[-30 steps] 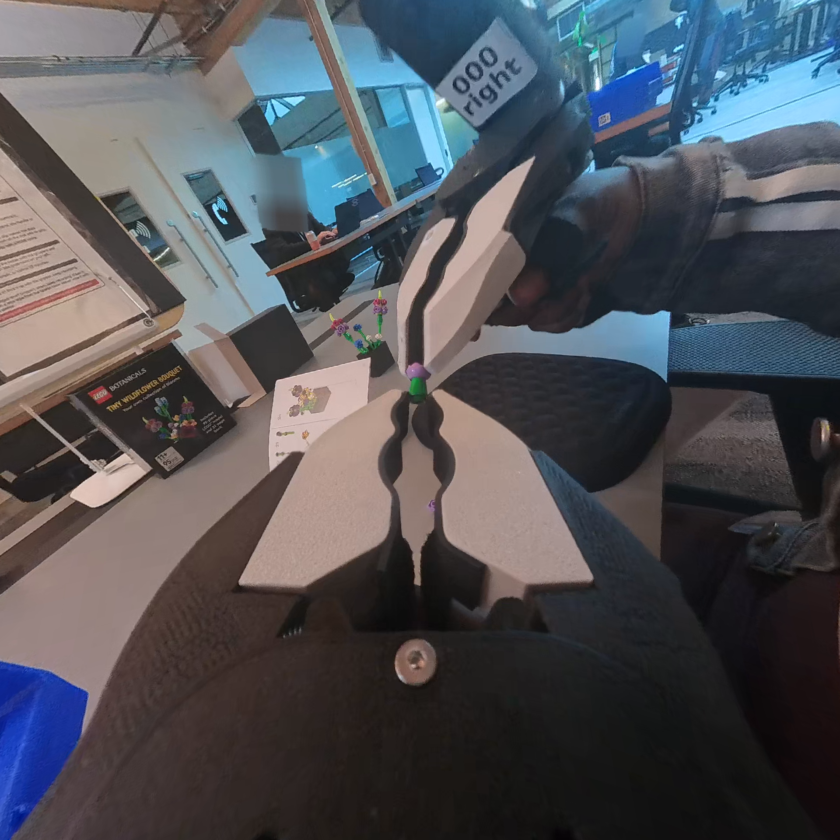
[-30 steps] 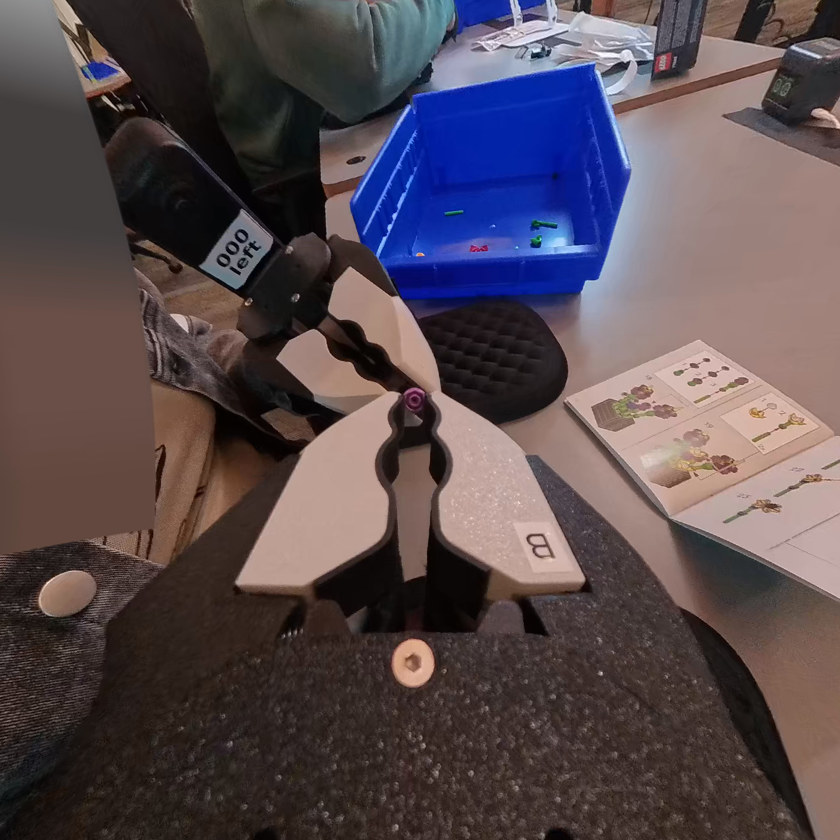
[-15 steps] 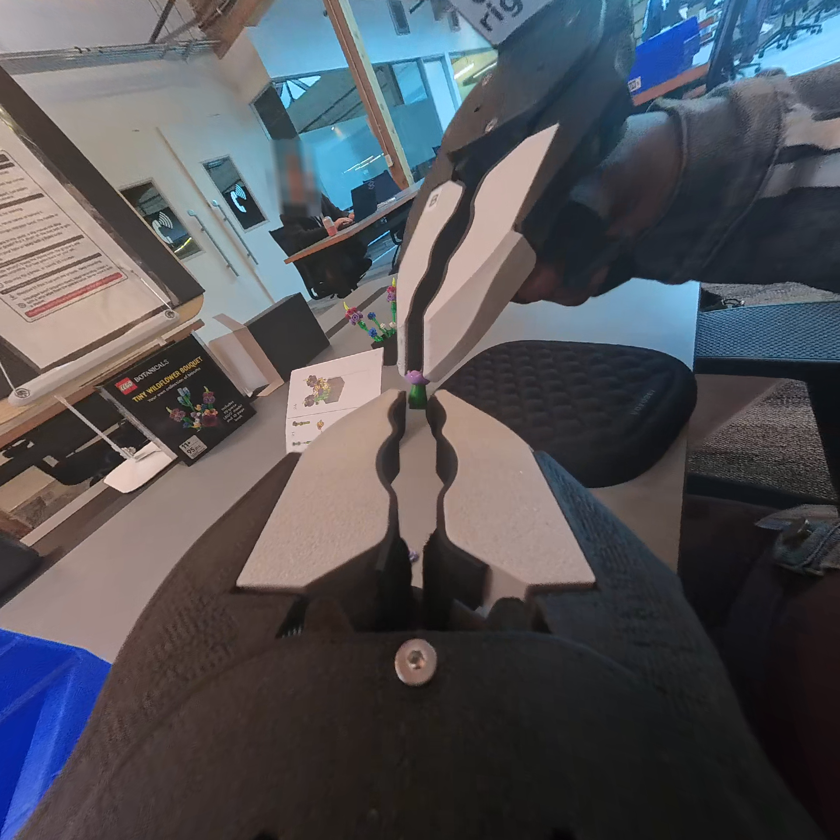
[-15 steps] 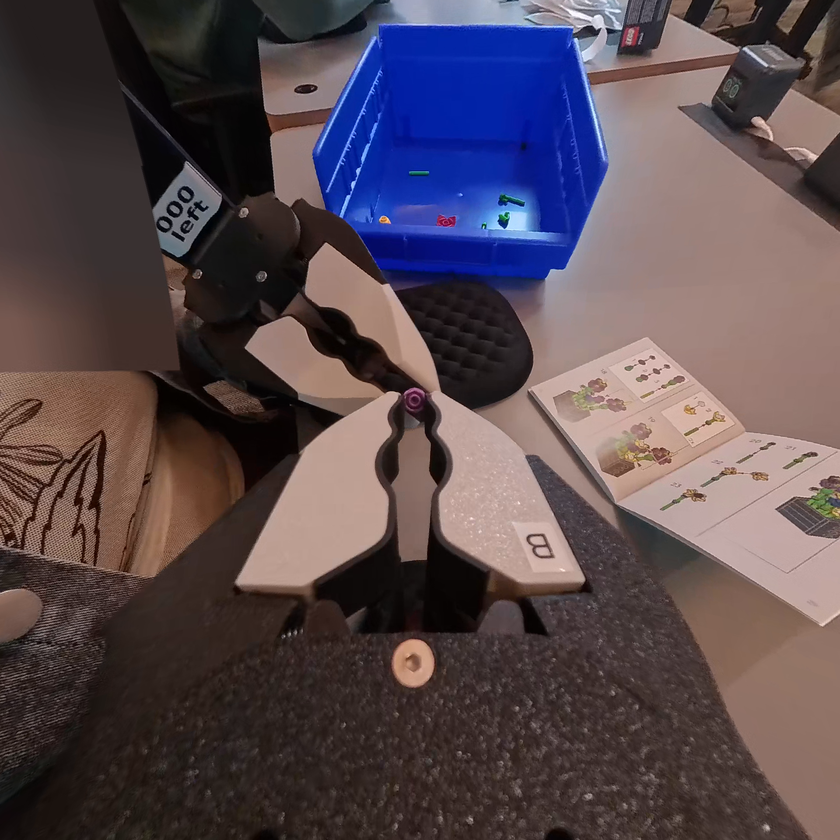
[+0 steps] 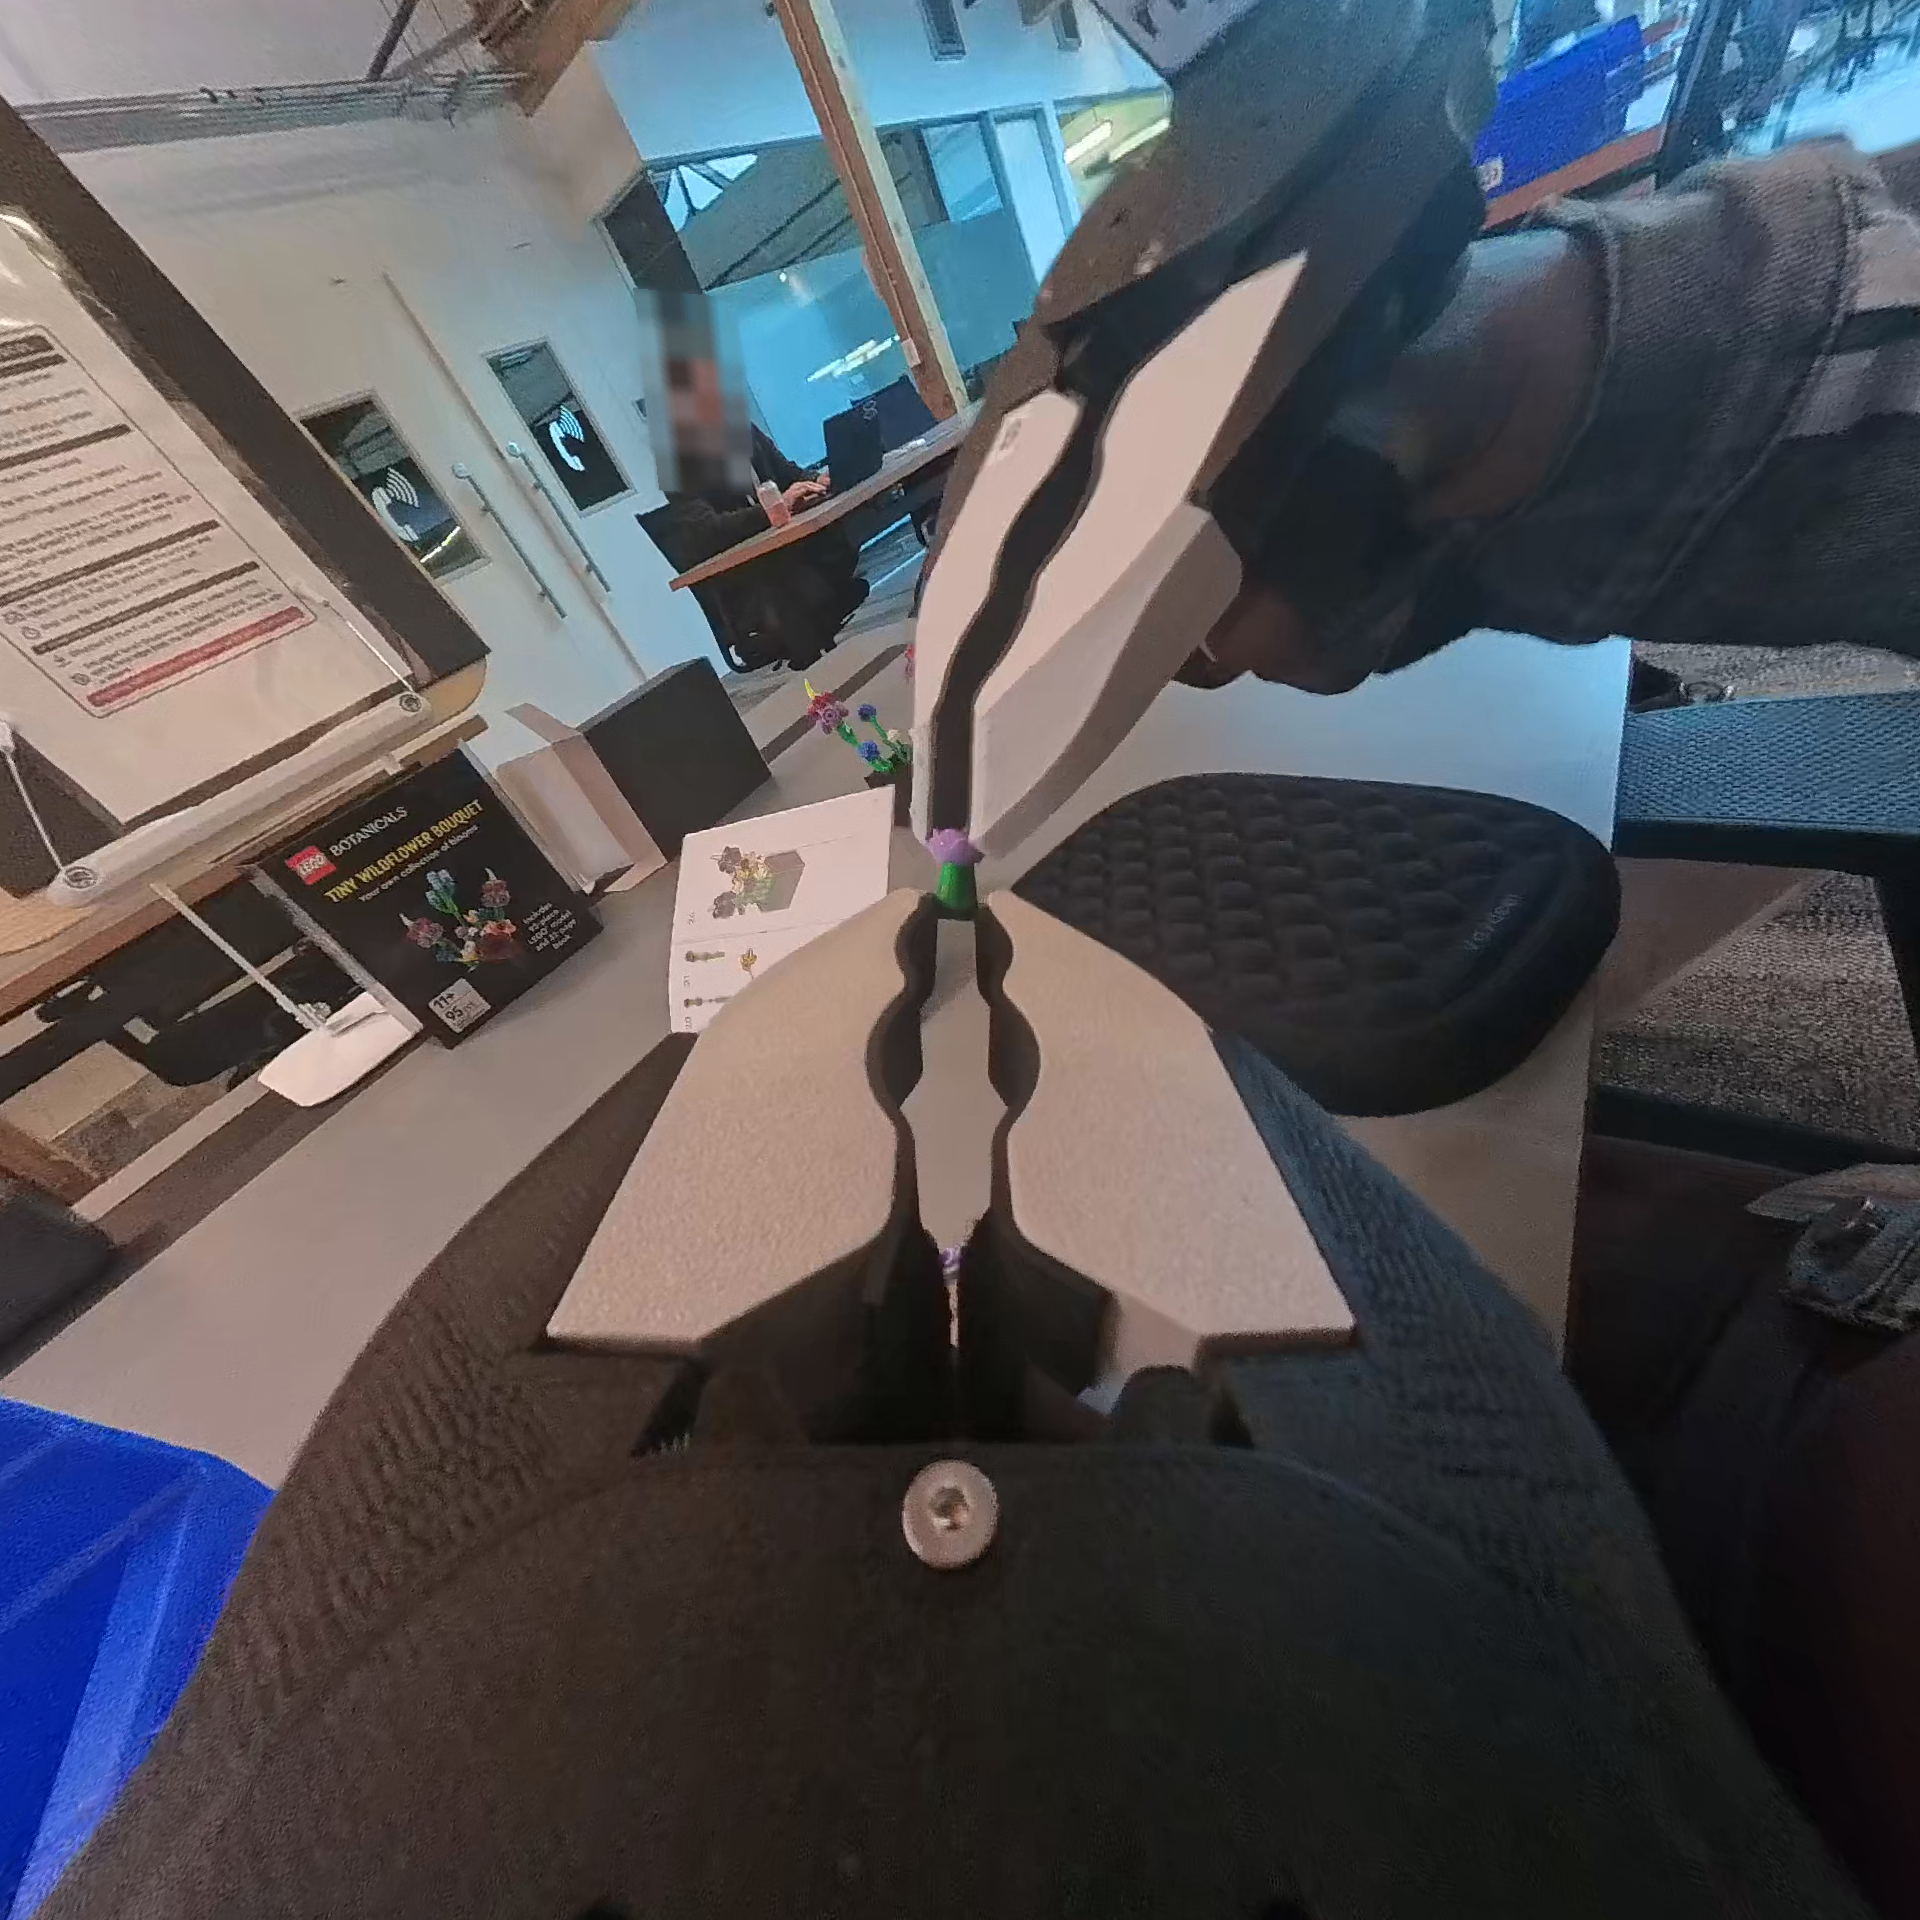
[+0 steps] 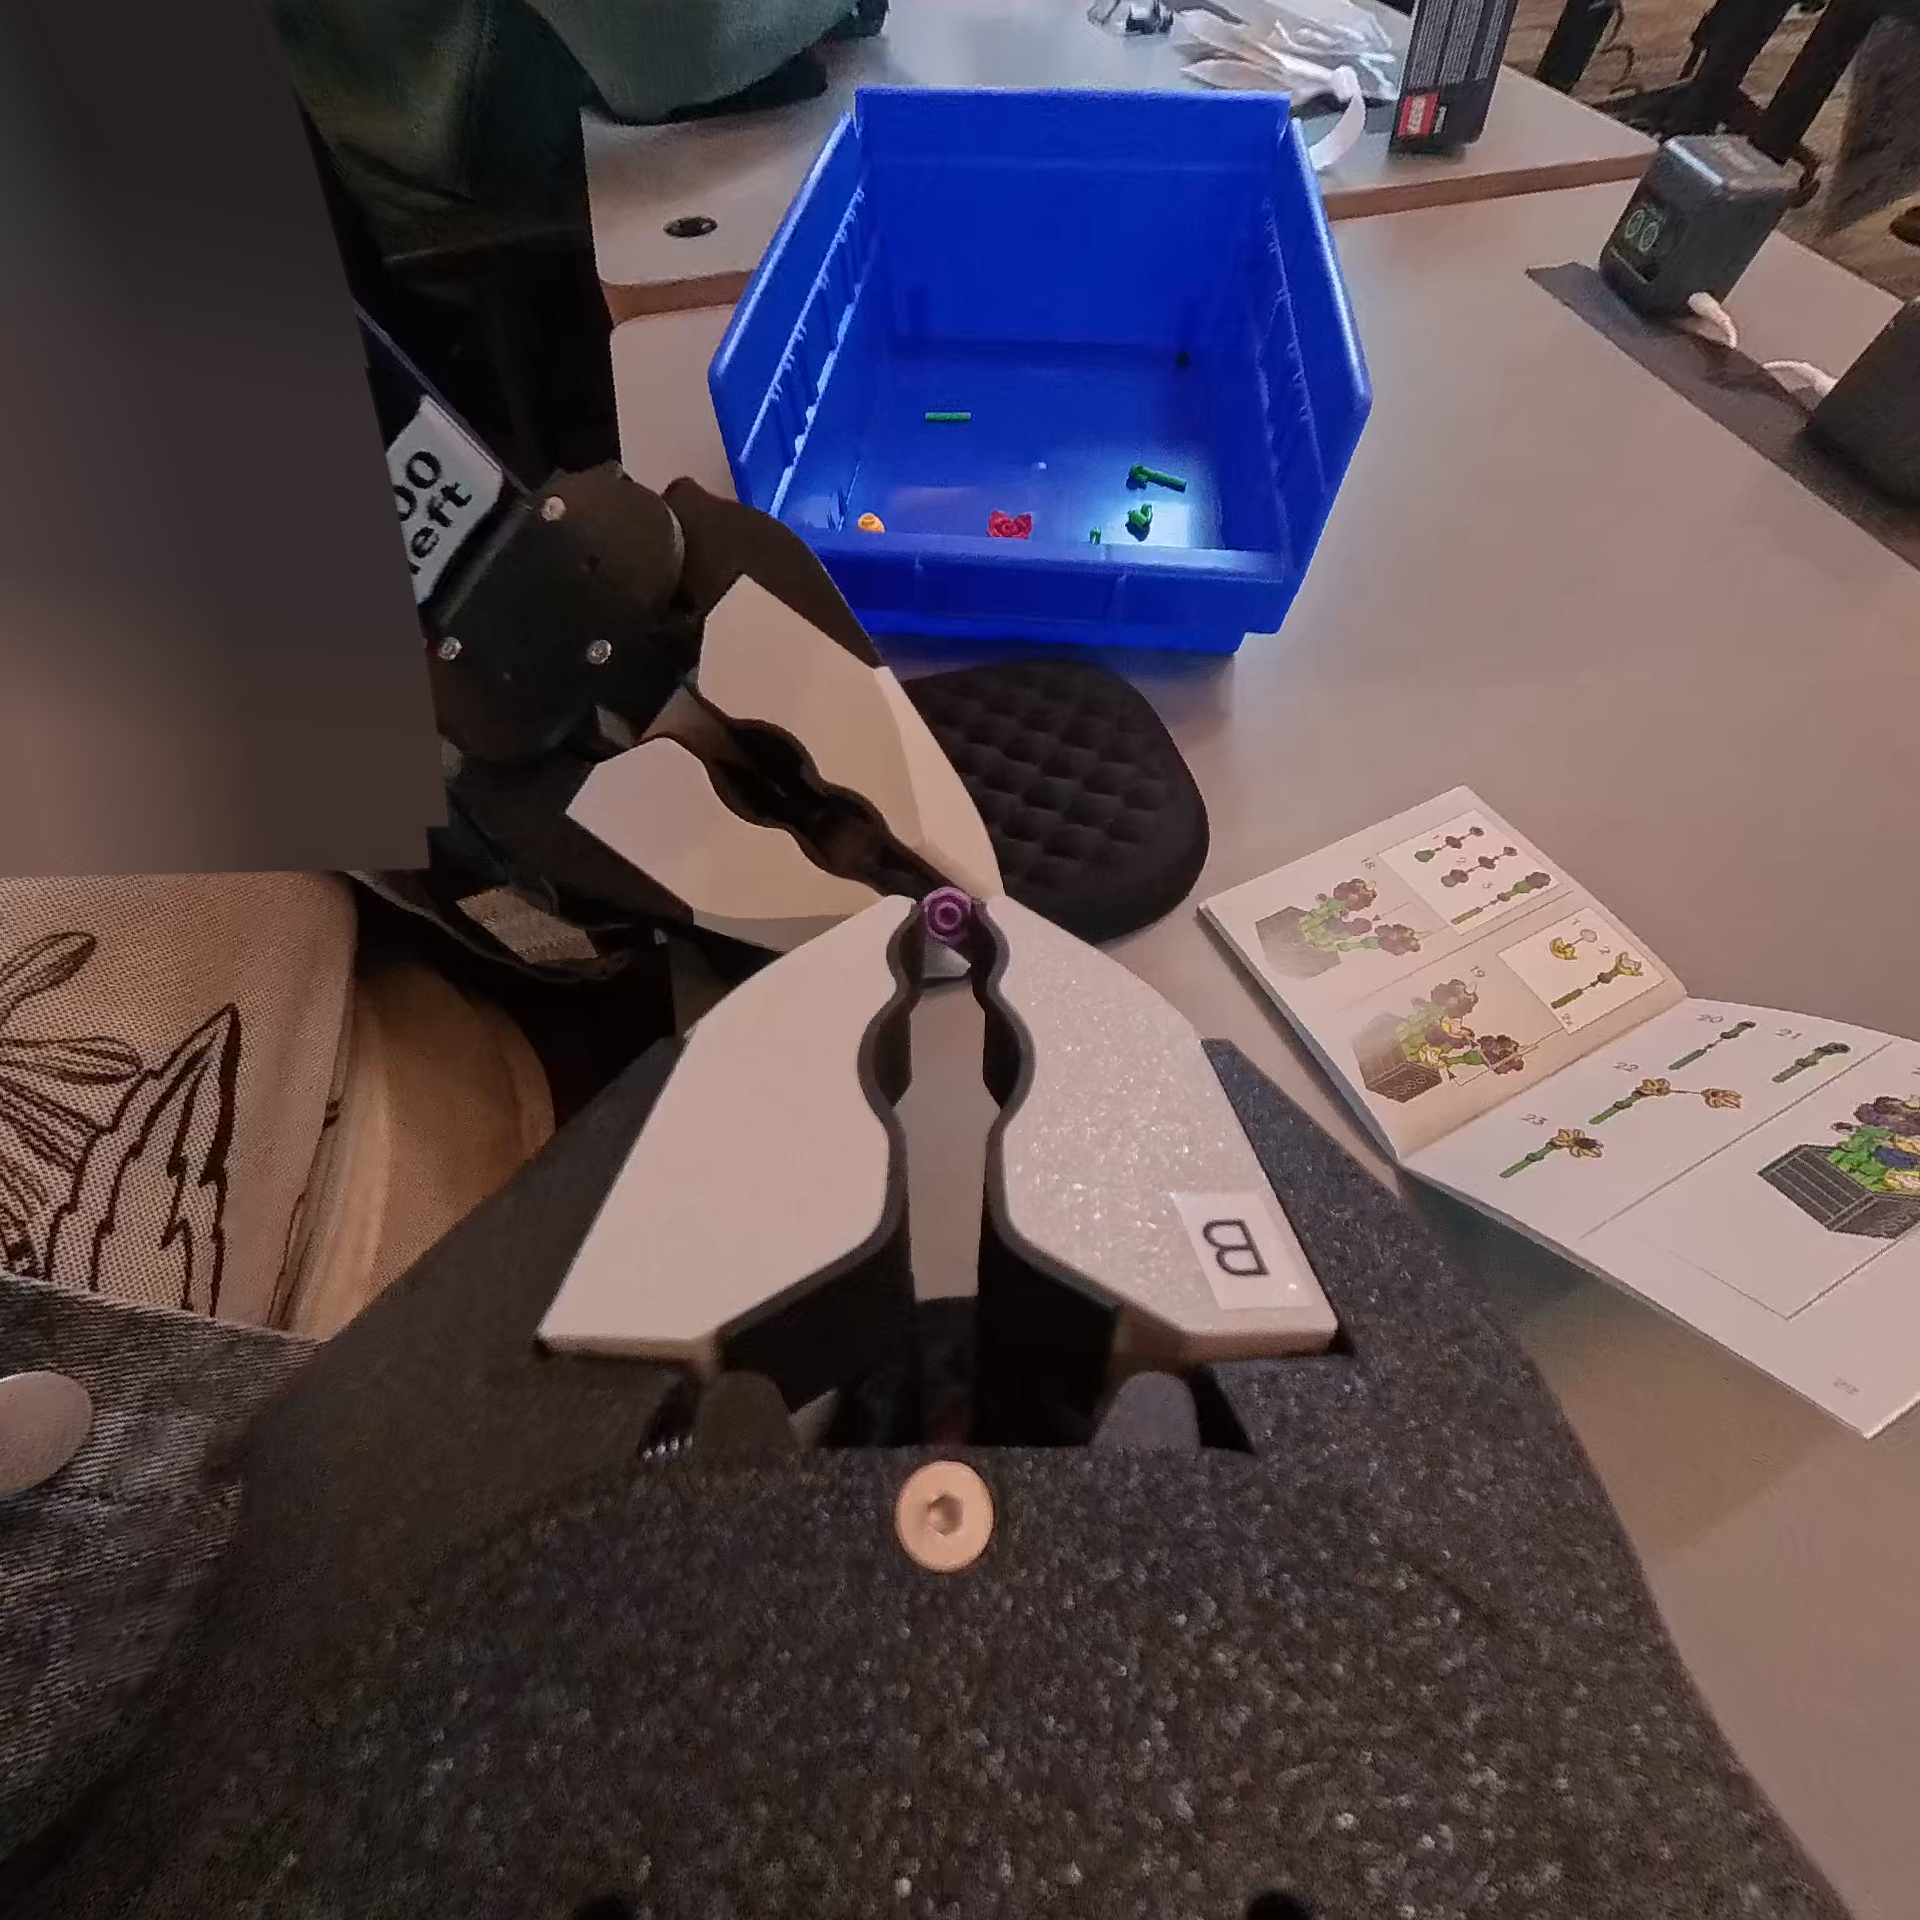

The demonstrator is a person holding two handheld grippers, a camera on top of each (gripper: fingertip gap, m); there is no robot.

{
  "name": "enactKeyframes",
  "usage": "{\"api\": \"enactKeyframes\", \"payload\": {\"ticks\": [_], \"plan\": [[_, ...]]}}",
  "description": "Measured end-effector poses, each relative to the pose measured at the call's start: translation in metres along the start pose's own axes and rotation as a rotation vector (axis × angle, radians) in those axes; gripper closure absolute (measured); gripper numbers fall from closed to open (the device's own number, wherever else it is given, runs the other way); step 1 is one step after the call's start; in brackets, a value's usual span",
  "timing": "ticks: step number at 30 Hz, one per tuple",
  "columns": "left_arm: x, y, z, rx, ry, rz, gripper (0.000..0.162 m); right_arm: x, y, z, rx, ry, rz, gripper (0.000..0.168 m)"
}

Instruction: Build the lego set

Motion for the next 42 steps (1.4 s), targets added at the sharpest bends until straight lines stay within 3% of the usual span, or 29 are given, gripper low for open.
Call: {"api": "enactKeyframes", "payload": {"ticks": [2,4,6,9,14,22,36,39,42], "plan": [[0.005,-0.007,0.005,0.080,0.049,-0.004,0.156,0.003,0.007,0.003,-0.029,0.044,-0.021,0.144],[0.011,-0.015,0.009,0.197,0.091,-0.047,0.157,0.007,0.012,0.000,-0.074,0.068,0.005,0.142],[0.015,-0.020,0.011,0.263,0.119,-0.062,0.156,0.005,0.014,-0.019,-0.106,-0.042,0.038,0.144],[0.013,-0.018,0.007,0.255,0.102,-0.068,0.156,-0.005,0.010,-0.056,-0.084,-0.260,0.076,0.153],[0.012,-0.018,0.005,0.265,0.094,-0.078,0.156,-0.018,0.006,-0.087,-0.029,-0.428,0.093,0.162],[0.009,-0.015,0.002,0.254,0.063,-0.091,0.156,-0.023,0.002,-0.100,0.070,-0.501,0.089,0.157],[0.008,-0.015,0.001,0.257,0.056,-0.099,0.156,-0.028,0.003,-0.104,0.067,-0.474,0.093,0.162],[0.008,-0.014,0.000,0.256,0.048,-0.101,0.157,-0.025,0.004,-0.095,0.013,-0.364,0.100,0.162],[0.007,-0.014,-0.001,0.258,0.039,-0.108,0.156,-0.015,0.006,-0.070,-0.056,-0.134,0.105,0.162]]}}
Point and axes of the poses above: each gripper's, where its closed fingertips meet, x back along the fingers, z out of its top, y = z × x across the jaws, the point moved 3 cm from there along x, back along the fingers, and after that the axes turned 13 degrees about x, right-handed, at the moved point
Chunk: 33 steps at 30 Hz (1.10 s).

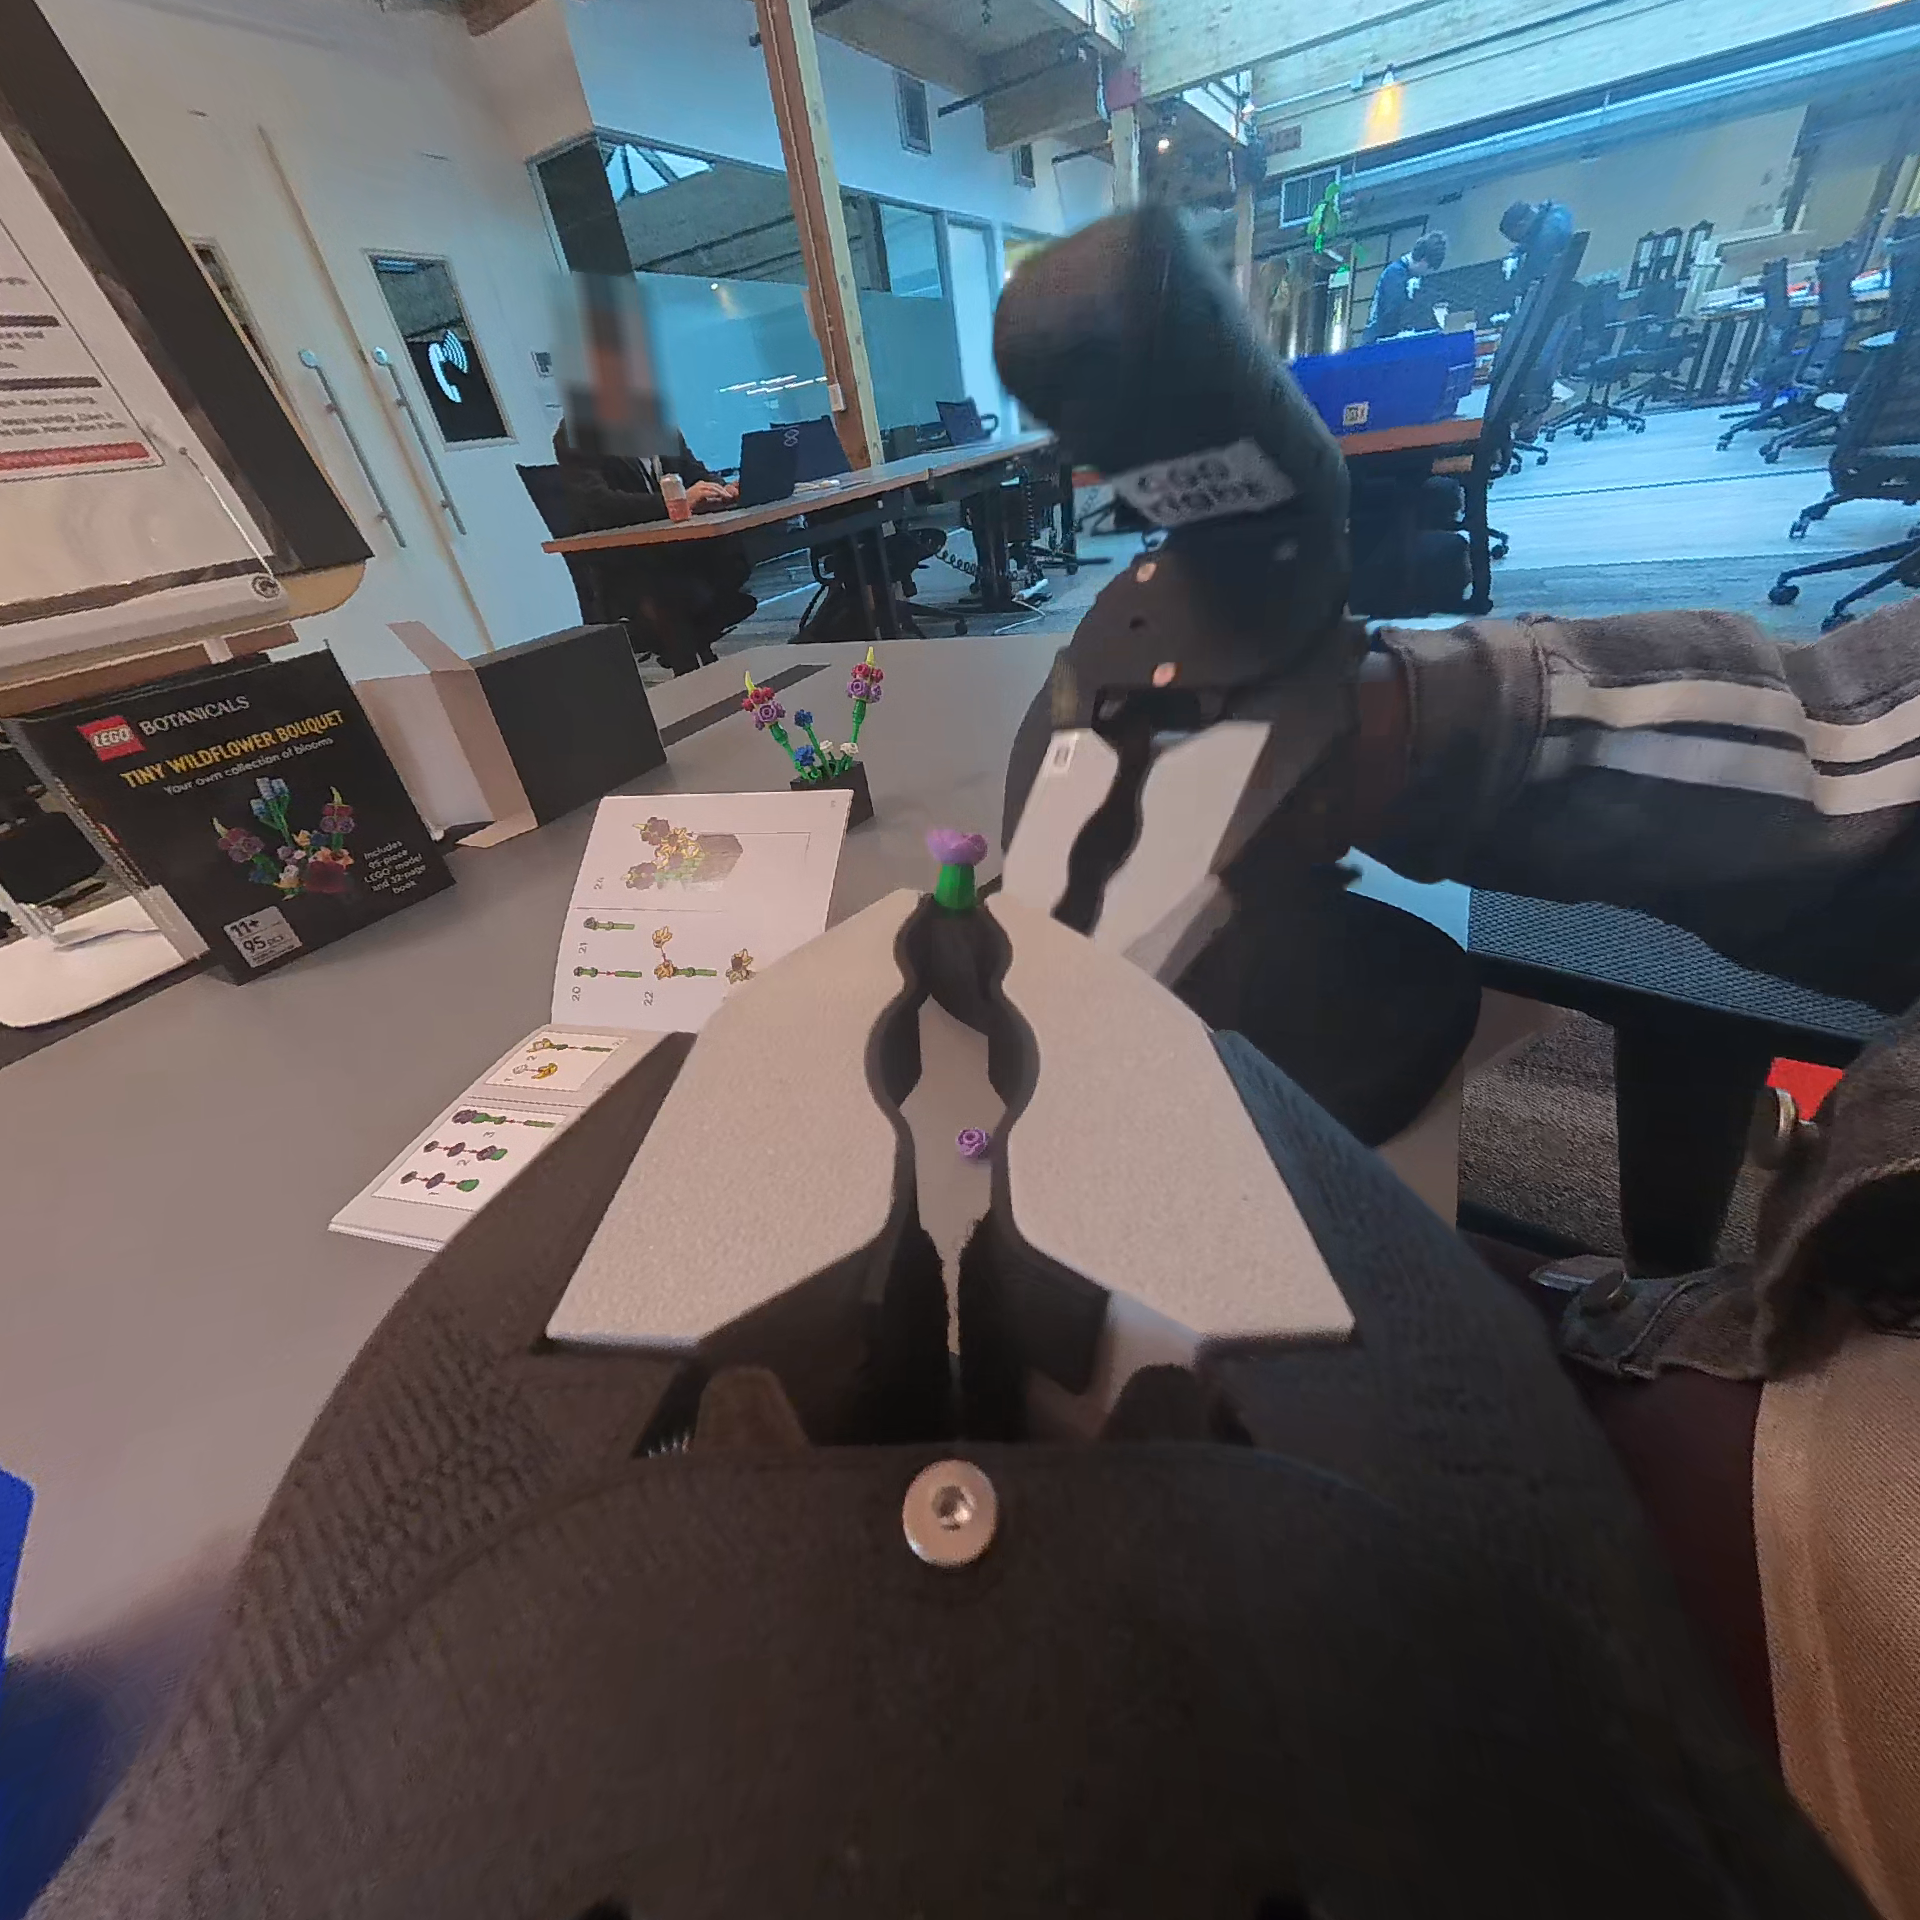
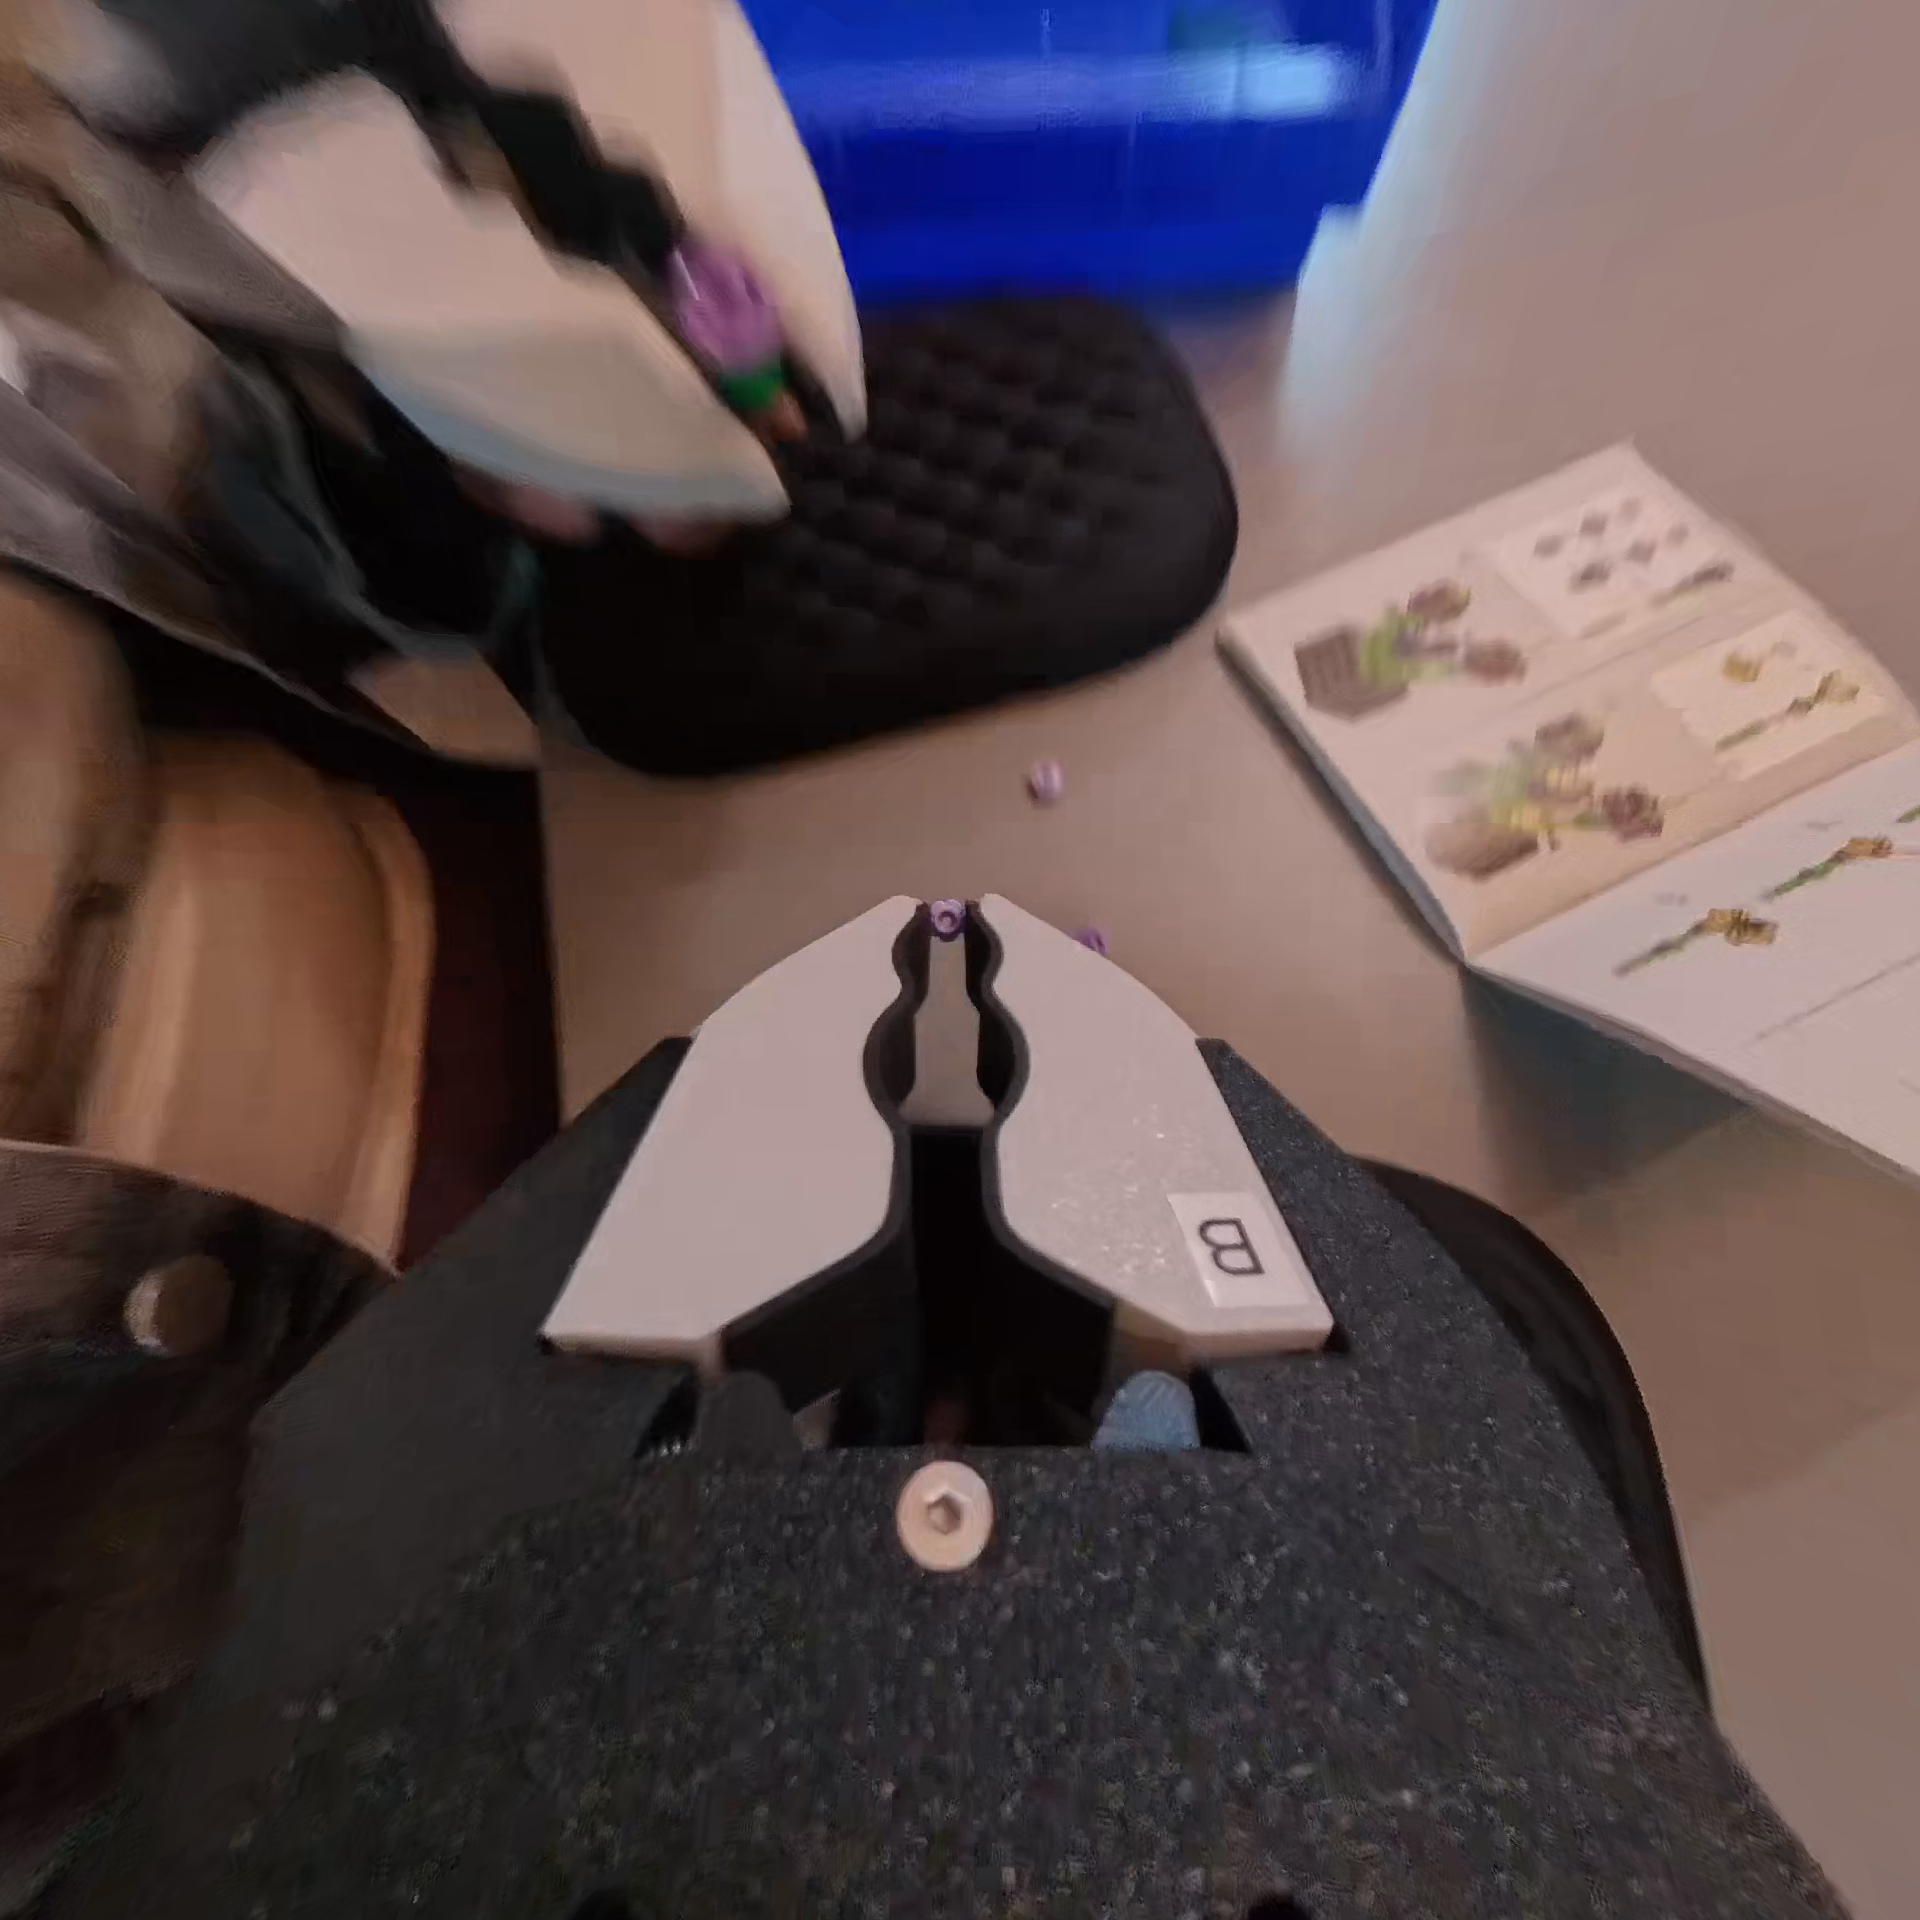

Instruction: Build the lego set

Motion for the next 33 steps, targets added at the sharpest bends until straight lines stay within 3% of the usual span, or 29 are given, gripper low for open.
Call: {"api": "enactKeyframes", "payload": {"ticks": [4,6,13,33], "plan": [[-0.003,0.004,-0.005,-0.027,-0.042,-0.016,0.156,0.036,-0.002,0.048,-0.080,0.441,0.031,0.163],[-0.006,0.007,-0.008,-0.060,-0.074,-0.014,0.156,0.046,-0.003,0.061,-0.070,0.528,0.012,0.163],[-0.011,0.011,-0.015,-0.137,-0.133,0.007,0.156,0.026,-0.008,0.053,0.004,0.386,-0.033,0.163],[-0.013,0.012,-0.019,-0.184,-0.160,0.031,0.156,0.022,-0.010,0.047,0.075,0.272,-0.083,0.163]]}}
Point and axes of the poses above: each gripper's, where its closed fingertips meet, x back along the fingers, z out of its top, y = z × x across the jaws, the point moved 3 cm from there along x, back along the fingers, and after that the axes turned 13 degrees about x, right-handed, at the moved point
